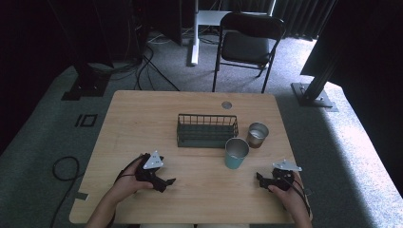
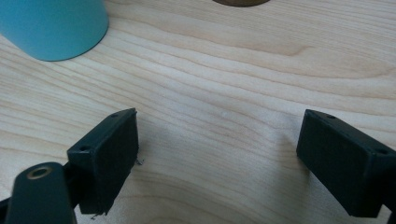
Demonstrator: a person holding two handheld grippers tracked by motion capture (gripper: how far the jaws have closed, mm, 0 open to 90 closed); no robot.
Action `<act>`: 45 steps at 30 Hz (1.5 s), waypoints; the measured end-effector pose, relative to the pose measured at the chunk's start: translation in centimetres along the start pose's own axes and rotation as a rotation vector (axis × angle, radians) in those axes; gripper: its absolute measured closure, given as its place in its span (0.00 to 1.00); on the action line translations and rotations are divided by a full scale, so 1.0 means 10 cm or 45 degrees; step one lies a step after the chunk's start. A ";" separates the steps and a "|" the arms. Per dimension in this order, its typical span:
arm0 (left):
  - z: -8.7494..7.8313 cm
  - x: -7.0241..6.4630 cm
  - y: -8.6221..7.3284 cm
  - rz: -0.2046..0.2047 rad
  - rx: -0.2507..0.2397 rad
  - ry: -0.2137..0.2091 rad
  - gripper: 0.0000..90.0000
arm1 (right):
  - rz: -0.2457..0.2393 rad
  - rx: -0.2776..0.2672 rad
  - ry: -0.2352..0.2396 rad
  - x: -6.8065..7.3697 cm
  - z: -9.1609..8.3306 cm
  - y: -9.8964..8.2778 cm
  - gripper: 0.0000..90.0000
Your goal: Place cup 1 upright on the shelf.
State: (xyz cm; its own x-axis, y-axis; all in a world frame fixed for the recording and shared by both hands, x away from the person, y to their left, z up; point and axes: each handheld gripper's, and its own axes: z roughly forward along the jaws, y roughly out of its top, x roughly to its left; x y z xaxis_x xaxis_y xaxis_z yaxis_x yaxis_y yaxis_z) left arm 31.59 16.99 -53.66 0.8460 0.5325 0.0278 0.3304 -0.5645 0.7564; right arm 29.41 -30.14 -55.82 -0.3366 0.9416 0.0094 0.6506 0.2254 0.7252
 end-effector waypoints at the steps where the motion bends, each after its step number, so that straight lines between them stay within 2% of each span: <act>1: 0.02 -0.01 0.02 0.005 -0.002 -0.006 0.01 | 0.000 0.000 0.000 0.00 0.00 0.00 0.14; 7: 0.10 -0.07 0.13 0.017 -0.035 -0.049 0.01 | 0.000 0.000 0.000 0.00 0.00 0.00 0.14; 14: 0.20 -0.12 0.23 0.037 -0.043 -0.077 0.01 | 0.000 0.000 0.000 0.00 0.00 0.00 0.14; 45: 0.65 -0.33 0.71 0.100 -0.119 -0.169 0.01 | 0.000 0.000 0.000 0.00 0.00 0.00 0.14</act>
State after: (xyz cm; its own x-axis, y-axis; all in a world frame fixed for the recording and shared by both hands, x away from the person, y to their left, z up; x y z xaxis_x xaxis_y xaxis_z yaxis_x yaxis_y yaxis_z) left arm 33.91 7.11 -52.63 0.9176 0.3973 0.0072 0.2259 -0.5364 0.8131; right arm 29.41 -30.14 -55.82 -0.3364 0.9417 0.0097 0.6508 0.2250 0.7252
